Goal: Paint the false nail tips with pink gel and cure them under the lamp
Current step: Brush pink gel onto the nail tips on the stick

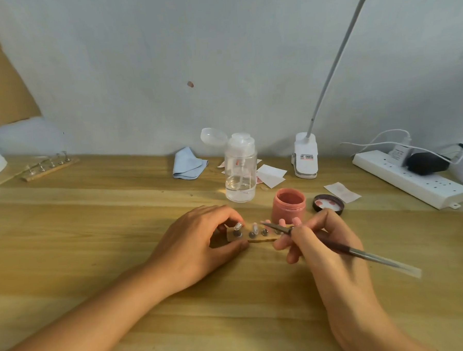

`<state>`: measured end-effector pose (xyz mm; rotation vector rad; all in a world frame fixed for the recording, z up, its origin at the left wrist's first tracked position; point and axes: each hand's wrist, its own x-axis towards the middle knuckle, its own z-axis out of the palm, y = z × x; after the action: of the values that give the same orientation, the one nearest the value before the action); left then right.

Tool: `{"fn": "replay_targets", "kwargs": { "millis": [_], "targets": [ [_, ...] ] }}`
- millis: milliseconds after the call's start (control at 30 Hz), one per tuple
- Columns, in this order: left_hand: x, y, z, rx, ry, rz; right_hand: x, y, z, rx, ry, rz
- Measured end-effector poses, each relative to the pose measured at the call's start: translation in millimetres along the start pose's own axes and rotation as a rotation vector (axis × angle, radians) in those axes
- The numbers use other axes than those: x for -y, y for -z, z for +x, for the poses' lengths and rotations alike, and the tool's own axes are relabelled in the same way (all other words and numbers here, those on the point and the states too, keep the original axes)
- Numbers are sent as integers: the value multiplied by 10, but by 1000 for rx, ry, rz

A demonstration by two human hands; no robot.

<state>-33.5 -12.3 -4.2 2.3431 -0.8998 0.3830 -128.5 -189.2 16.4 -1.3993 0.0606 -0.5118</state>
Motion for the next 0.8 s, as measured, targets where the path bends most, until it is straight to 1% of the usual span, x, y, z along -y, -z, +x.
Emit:
{"fn": "replay_targets", "kwargs": {
  "millis": [100, 400, 800],
  "targets": [
    [9, -4, -10, 2, 6, 3, -6, -11, -15, -4, -12, 28],
    [-9, 9, -8, -8, -16, 7, -28, 16, -3, 1, 10, -25],
    [-20, 18, -6, -16, -43, 19, -53, 1, -6, 50, 21, -72]
  ]
}}
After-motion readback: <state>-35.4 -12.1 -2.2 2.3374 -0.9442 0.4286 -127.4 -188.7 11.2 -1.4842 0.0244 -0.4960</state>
